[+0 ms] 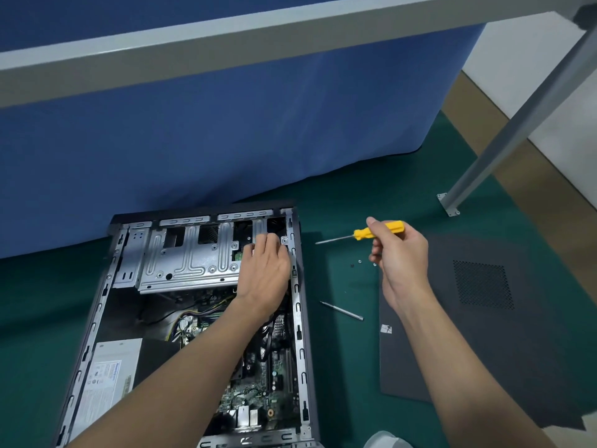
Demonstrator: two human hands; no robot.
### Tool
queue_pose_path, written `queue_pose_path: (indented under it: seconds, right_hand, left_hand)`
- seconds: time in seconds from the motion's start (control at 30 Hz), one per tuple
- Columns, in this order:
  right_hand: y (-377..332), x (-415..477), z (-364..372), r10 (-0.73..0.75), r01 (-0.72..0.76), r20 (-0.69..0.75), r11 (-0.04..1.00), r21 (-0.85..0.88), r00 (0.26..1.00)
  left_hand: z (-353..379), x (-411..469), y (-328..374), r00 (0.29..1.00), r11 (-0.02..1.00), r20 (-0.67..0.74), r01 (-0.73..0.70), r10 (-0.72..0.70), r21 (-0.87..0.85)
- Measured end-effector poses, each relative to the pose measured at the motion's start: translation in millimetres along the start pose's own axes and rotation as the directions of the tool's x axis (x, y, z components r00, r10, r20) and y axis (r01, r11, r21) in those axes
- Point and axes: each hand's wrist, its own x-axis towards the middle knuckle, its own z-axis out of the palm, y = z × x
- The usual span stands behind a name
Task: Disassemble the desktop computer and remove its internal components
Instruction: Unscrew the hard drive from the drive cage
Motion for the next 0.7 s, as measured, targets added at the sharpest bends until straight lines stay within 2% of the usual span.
queue_pose_path:
  seconds: [0.27, 0.37, 0.47, 0.7]
  right_hand:
    - [9, -3, -5, 0.006, -0.006, -0.033, 1.0, 0.012, 0.999]
    - [11, -3, -5, 0.008, -0.008, -0.04, 1.0, 0.002, 0.999]
    - [12, -3, -4, 0.003, -0.004, -0.042, 1.0, -0.014, 0.999]
    - [13, -5, -2, 0.013, -0.013, -0.057, 1.0, -0.004, 0.998]
  left_hand:
    - [0, -12, -9, 0.99, 0.989, -0.133, -0.07, 0.053, -0.128]
    - [-1, -9, -11, 0.984, 0.979, -0.174, -0.061, 0.027, -0.195]
    - [-2, -4, -11, 0.99, 0.966, -0.143, -0.017, -0.021, -0.257]
    - [-4, 14, -25, 0.998, 0.942, 0.026, -0.042, 0.054, -0.334]
